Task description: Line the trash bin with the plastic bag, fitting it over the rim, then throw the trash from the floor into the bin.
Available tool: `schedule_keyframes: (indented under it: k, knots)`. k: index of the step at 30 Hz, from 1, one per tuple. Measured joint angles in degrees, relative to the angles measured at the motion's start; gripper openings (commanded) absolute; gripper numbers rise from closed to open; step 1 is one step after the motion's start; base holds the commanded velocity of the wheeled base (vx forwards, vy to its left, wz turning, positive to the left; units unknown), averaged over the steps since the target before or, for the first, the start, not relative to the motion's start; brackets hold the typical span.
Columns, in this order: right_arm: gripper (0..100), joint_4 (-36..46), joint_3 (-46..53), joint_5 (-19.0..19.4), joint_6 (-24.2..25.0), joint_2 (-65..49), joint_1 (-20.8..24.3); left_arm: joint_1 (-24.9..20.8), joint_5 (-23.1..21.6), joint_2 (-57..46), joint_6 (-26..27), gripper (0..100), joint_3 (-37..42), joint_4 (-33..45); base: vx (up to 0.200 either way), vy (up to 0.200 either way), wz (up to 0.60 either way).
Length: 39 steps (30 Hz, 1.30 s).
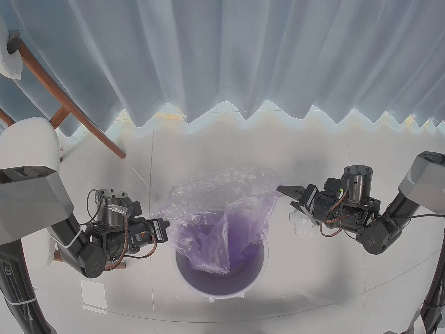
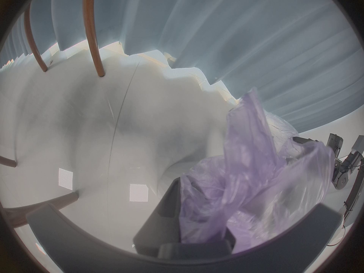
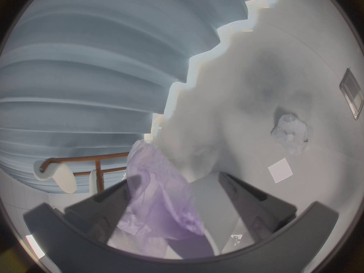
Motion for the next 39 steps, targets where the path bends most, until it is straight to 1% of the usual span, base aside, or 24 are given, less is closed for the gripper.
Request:
schedule_keyframes:
  k: [5,13,19,22,27,35,39]
  knots:
    - [100,0.27,2.32,0.84,0.13,-3.63,2.96,-0.02,0.0,-1.07,0.0,0,0.26,-0.18,0.0,0.0,0.0]
    - [100,0.29,4.8,0.84,0.1,-9.56,5.9,-1.46,0.0,-3.61,-0.01,0,1.63,-0.11,0.0,0.0,0.0]
    - [100,0.4,7.23,0.76,-0.09,-12.35,11.56,-3.5,0.11,-5.69,0.0,0,3.08,-0.11,0.0,0.0,0.0]
    - [100,0.49,8.13,0.46,-0.22,-12.46,13.68,-4.16,0.33,-6.39,-0.01,0,3.5,-0.11,0.0,0.0,0.0]
    - [100,1.26,8.69,-0.04,-0.57,-11.63,15.41,-4.63,0.49,-7.05,0.02,0,3.8,-0.05,0.0,0.0,0.0]
    - [100,2.51,9.19,-3.25,-2.0,-9.64,19.3,-5.27,0.65,-7.35,0.07,0,4.17,-0.07,0.0,0.0,0.0]
    - [100,2.29,9.37,-3.73,-2.02,-8.73,20.46,-5.6,0.77,-7.41,0.11,0,4.39,-0.11,0.0,0.0,0.0]
